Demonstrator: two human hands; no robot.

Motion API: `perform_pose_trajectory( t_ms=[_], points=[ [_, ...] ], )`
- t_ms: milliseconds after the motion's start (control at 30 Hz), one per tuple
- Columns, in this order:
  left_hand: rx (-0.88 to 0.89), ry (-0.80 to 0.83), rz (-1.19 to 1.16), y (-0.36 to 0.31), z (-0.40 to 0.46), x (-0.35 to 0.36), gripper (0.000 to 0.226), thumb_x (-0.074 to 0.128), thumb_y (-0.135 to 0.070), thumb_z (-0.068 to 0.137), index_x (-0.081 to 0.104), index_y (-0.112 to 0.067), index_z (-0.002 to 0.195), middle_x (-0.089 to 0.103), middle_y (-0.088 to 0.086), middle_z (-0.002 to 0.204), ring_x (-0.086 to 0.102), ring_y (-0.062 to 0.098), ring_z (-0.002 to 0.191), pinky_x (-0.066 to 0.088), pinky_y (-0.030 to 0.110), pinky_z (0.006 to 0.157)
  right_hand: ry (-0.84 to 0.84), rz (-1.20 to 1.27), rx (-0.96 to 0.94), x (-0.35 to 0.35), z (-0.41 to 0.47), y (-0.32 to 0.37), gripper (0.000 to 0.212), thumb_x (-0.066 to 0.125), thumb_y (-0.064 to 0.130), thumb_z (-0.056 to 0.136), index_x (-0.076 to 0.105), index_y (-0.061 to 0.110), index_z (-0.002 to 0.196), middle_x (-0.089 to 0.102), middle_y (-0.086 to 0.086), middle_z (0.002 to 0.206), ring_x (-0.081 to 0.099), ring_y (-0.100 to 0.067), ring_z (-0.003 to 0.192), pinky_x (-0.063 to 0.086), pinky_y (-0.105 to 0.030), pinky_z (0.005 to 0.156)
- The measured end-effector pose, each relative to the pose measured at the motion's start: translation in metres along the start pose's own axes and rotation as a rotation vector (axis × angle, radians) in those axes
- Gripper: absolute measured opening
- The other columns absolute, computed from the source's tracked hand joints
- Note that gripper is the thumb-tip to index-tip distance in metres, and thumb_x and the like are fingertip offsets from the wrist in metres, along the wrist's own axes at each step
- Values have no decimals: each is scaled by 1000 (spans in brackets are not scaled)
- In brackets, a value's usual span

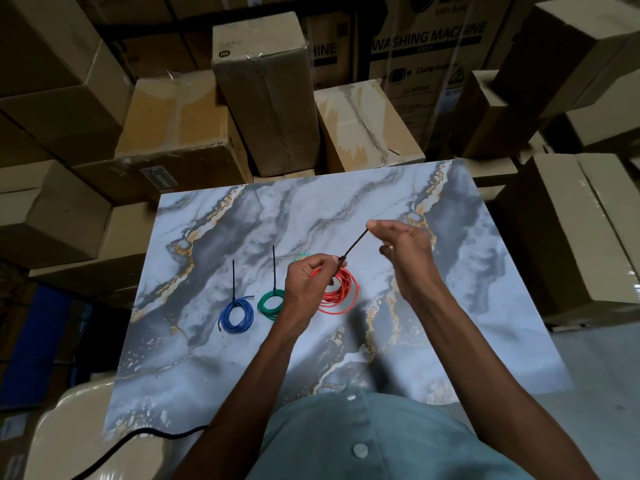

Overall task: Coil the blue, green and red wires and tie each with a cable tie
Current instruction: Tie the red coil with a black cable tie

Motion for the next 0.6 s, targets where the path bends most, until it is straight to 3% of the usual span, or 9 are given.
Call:
perform_pose_trajectory(
  t_ms=[67, 133, 300, 467, 600],
  points=[
    [-61, -14, -60, 8, -1, -1, 23, 59, -12, 97, 79, -17, 86, 77, 4, 87, 62, 7, 72, 50, 21, 70, -44, -8, -40, -4, 1, 4, 5, 77, 14, 89, 79, 18, 86, 78, 7, 92, 69, -7, 97, 49, -26, 80],
    [-91, -27, -77, 11, -1, 1, 27, 59, -15, 97, 79, -23, 82, 76, 9, 91, 58, 9, 69, 48, 22, 69, -51, -18, -87, -1, 0, 4, 4, 75, 17, 92, 78, 17, 89, 76, 9, 91, 67, -7, 93, 51, -26, 79],
    [-80, -57, -55, 2, 0, 1, 24, 57, -15, 97, 78, -16, 86, 73, 3, 79, 55, 7, 65, 46, 19, 65, 155, -87, -98, 23, -8, -2, 15, 68, 26, 98, 65, 13, 105, 70, -4, 93, 69, -14, 88, 57, -29, 77],
    [-67, -76, -42, -1, -1, -1, 23, 57, -14, 97, 77, -12, 86, 66, -3, 65, 54, 9, 62, 47, 17, 62, 201, -369, -207, 33, -14, -2, 21, 77, 28, 91, 73, 25, 111, 77, 5, 94, 73, -14, 94, 60, -41, 89],
    [-70, -65, -49, 0, 0, -1, 24, 57, -12, 96, 78, -15, 86, 75, 4, 82, 59, 12, 68, 49, 20, 66, 150, -301, -116, 29, -12, -6, 32, 77, 29, 91, 67, 25, 122, 77, -3, 95, 73, -15, 93, 60, -40, 87]
  ],
)
Point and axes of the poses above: each hand's wrist, its own z-axis towards the middle knuckle, its own x-axis out of the palm, y = z × x, the point moved 9 cm from there along z, towards the middle knuckle
